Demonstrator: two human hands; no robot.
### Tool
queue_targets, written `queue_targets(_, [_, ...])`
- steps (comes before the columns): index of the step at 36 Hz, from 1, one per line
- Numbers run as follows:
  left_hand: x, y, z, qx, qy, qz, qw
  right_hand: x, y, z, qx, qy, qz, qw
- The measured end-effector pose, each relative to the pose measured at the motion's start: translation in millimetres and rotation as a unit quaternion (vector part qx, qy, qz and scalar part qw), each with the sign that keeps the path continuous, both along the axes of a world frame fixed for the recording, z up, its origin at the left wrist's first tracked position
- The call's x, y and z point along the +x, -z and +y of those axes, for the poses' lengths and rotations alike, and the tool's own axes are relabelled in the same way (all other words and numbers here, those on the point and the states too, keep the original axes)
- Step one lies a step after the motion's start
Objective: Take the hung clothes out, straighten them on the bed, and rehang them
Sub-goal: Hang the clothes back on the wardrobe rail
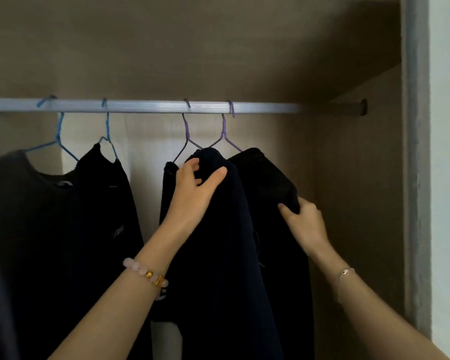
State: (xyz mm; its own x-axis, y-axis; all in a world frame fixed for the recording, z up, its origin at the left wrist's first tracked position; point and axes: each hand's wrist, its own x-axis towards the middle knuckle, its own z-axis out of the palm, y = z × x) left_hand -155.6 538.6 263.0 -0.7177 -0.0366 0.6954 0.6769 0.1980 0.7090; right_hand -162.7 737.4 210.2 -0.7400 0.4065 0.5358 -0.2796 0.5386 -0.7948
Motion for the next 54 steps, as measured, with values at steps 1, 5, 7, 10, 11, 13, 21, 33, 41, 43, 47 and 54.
queue_targets(1, [-0.6,-3.9,9.2,0.004,-0.009,-0.003,1.000,-0.9,-0.1,1.2,-0.011,-0.009,0.000,1.000])
queue_targets(5, [-5.8,-17.4,31.3,-0.017,-0.063,-0.014,0.998,-3.9,4.1,-0.5,-0.041,-0.039,0.018,0.998])
queue_targets(7, [-9.3,-22.9,34.2,-0.040,-0.089,-0.029,0.995,-3.2,9.1,-3.5,-0.049,-0.053,0.021,0.997])
queue_targets(10, [-17.6,-31.5,31.1,-0.053,-0.099,-0.073,0.991,-2.6,11.1,-7.8,-0.049,-0.081,-0.002,0.996])
queue_targets(11, [-20.0,-34.0,29.2,-0.051,-0.095,-0.086,0.991,-1.6,10.4,-9.3,-0.045,-0.091,-0.013,0.995])
queue_targets(13, [-23.3,-40.0,25.3,-0.039,-0.083,-0.104,0.990,0.2,7.8,-12.5,-0.036,-0.104,-0.013,0.994])
queue_targets(21, [-22.4,-71.2,28.2,-0.049,-0.046,-0.147,0.987,9.7,-19.9,-19.7,-0.052,-0.122,0.081,0.988])
queue_targets(33, [-20.1,-79.8,1.4,-0.049,-0.041,-0.198,0.978,14.7,-74.1,-42.4,-0.066,-0.180,-0.033,0.981])
queue_targets(41, [-30.1,-76.8,-42.4,-0.017,-0.043,-0.215,0.975,7.5,-103.4,-48.8,-0.022,-0.139,-0.076,0.987])
queue_targets(43, [-32.6,-76.8,-46.7,-0.022,-0.035,-0.219,0.975,6.6,-106.2,-48.9,-0.036,-0.161,-0.089,0.982])
queue_targets(47, [-37.7,-77.7,-48.8,-0.017,-0.030,-0.209,0.977,4.2,-106.6,-48.6,-0.079,-0.200,-0.101,0.971])
queue_targets(54, [-35.6,-79.5,-48.1,-0.038,0.041,-0.285,0.957,1.9,-104.1,-43.2,-0.115,-0.226,-0.086,0.963])
